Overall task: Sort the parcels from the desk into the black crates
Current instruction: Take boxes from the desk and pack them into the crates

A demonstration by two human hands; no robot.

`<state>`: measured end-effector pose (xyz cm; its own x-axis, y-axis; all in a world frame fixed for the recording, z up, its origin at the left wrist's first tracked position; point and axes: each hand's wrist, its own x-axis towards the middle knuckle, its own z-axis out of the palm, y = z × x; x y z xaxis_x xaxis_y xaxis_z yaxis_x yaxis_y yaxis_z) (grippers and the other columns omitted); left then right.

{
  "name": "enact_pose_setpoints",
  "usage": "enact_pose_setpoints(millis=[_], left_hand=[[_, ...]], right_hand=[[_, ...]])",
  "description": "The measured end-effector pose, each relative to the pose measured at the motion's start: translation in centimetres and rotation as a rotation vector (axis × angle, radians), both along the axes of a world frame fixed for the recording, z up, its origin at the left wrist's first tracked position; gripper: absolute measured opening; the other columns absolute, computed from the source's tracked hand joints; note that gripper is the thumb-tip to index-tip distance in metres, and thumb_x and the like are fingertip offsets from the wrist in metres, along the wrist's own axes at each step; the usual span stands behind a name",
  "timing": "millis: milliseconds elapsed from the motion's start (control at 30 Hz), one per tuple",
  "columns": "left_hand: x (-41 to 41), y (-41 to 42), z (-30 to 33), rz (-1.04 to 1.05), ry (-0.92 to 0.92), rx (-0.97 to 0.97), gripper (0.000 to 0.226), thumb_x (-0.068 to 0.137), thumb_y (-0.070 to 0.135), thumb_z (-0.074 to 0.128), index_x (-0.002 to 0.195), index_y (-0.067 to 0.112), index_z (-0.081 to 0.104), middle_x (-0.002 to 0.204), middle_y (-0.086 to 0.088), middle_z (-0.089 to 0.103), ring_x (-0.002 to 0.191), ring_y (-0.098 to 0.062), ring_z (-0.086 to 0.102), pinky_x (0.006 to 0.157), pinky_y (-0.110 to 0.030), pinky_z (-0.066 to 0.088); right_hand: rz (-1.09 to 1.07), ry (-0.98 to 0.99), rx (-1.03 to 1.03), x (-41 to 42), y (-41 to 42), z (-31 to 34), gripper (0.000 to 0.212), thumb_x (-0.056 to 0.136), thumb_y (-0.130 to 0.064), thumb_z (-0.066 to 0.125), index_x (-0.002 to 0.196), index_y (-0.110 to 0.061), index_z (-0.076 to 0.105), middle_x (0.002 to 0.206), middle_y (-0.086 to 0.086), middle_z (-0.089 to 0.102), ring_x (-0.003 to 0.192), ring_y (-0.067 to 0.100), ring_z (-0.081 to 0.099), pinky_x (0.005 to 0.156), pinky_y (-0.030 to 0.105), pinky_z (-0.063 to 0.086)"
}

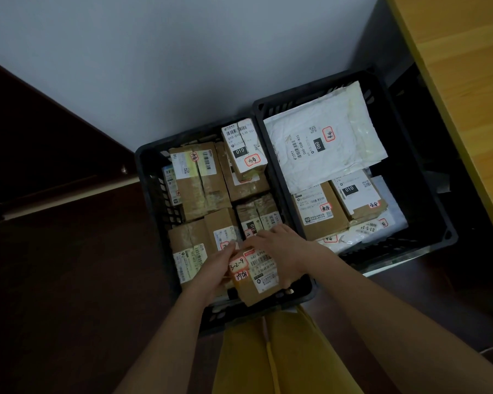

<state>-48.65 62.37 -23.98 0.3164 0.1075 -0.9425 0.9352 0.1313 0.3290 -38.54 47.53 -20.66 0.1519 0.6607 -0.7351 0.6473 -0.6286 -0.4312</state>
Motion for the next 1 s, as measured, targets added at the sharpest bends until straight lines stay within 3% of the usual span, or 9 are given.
enact_pose_setpoints(millis=[67, 133, 200, 233, 300, 367, 467, 667, 1000], left_hand=[[0.0, -0.2, -0.5, -0.046, 0.002, -0.025, 0.045, 0.102, 0.053, 0.035, 0.106, 0.022, 0.068, 0.101, -0.001, 0.073, 0.1, -0.018, 0.065, 0.099, -0.035, 0.047], [0.3, -0.5, -1.0, -0.113, -0.02, -0.005, 0.044, 0.106, 0.046, 0.027, 0.1, 0.023, 0.064, 0.096, 0.002, 0.068, 0.089, -0.01, 0.062, 0.081, -0.021, 0.048], [0.9, -0.9, -1.1, -0.239, -0.022, 0.018, 0.046, 0.107, 0.044, 0.02, 0.112, 0.024, 0.061, 0.104, -0.001, 0.067, 0.086, -0.008, 0.058, 0.066, -0.014, 0.04], [1.0, -1.0, -1.1, -0.313, -0.02, 0.02, 0.051, 0.106, 0.048, 0.018, 0.122, 0.024, 0.06, 0.114, -0.003, 0.066, 0.092, -0.011, 0.058, 0.069, -0.015, 0.04], [0.8, -0.6, -2.0, -0.48, -0.009, 0.048, 0.066, 0.098, 0.068, 0.016, 0.138, 0.031, 0.053, 0.138, -0.001, 0.057, 0.117, -0.017, 0.054, 0.096, -0.027, 0.04], [0.1, 0.1, -3.2, -0.788, 0.016, 0.187, 0.065, 0.094, 0.072, 0.011, 0.15, 0.045, 0.03, 0.155, 0.0, 0.038, 0.141, -0.026, 0.034, 0.116, -0.048, 0.021], [-0.8, 0.9, -2.8, -1.057, -0.034, 0.37, 0.054, 0.102, 0.056, 0.01, 0.155, 0.043, 0.009, 0.162, 0.001, 0.023, 0.149, -0.026, 0.012, 0.118, -0.053, 0.008], [-1.5, 1.4, -2.7, -1.206, -0.086, 0.414, 0.048, 0.104, 0.053, 0.011, 0.151, 0.049, 0.021, 0.16, 0.027, 0.005, 0.147, -0.025, 0.011, 0.117, -0.054, 0.013], [-1.0, 0.9, -2.4, -1.224, -0.064, 0.429, 0.05, 0.1, 0.055, 0.031, 0.15, 0.049, 0.024, 0.161, 0.025, 0.008, 0.146, -0.028, 0.014, 0.116, -0.054, 0.013]], right_hand=[[0.016, -0.054, 0.001, -0.5, 0.0, -0.1, 0.111, 0.061, -0.02, 0.088, 0.149, -0.031, 0.021, 0.14, 0.0, 0.038, 0.129, 0.026, 0.032, 0.119, 0.044, 0.013], [0.019, -0.076, -0.036, -1.0, -0.1, -0.6, 0.115, 0.061, -0.017, 0.088, 0.15, -0.031, 0.017, 0.143, 0.0, 0.035, 0.133, 0.028, 0.03, 0.12, 0.047, 0.011], [-0.003, -0.107, -0.081, -1.3, -0.7, -0.9, 0.115, 0.062, -0.016, 0.087, 0.15, -0.03, 0.014, 0.145, 0.002, 0.032, 0.137, 0.029, 0.027, 0.121, 0.049, 0.01], [-0.018, -0.128, -0.097, -1.4, -1.1, -1.1, 0.114, 0.063, -0.016, 0.087, 0.15, -0.03, 0.015, 0.145, 0.002, 0.032, 0.138, 0.03, 0.026, 0.121, 0.049, 0.01], [-0.03, -0.171, -0.122, -1.6, -1.9, -1.0, 0.111, 0.063, -0.017, 0.087, 0.148, -0.028, 0.016, 0.145, 0.003, 0.031, 0.138, 0.029, 0.026, 0.121, 0.047, 0.013], [-0.007, -0.229, -0.136, -1.9, -2.2, -0.9, 0.108, 0.065, -0.017, 0.086, 0.148, -0.028, 0.016, 0.145, 0.005, 0.029, 0.137, 0.03, 0.027, 0.12, 0.046, 0.017], [0.026, -0.291, -0.167, -2.5, -1.7, -0.7, 0.103, 0.068, -0.015, 0.083, 0.147, -0.026, 0.017, 0.145, 0.006, 0.029, 0.134, 0.03, 0.031, 0.116, 0.046, 0.024], [0.05, -0.324, -0.239, -2.3, -2.1, -0.3, 0.101, 0.07, -0.014, 0.08, 0.146, -0.025, 0.016, 0.143, 0.008, 0.029, 0.131, 0.031, 0.031, 0.112, 0.046, 0.03], [0.083, -0.371, -0.32, -3.8, -0.3, -0.7, 0.085, 0.083, -0.025, 0.07, 0.147, -0.021, 0.016, 0.15, 0.013, 0.022, 0.139, 0.037, 0.022, 0.11, 0.05, 0.028]])
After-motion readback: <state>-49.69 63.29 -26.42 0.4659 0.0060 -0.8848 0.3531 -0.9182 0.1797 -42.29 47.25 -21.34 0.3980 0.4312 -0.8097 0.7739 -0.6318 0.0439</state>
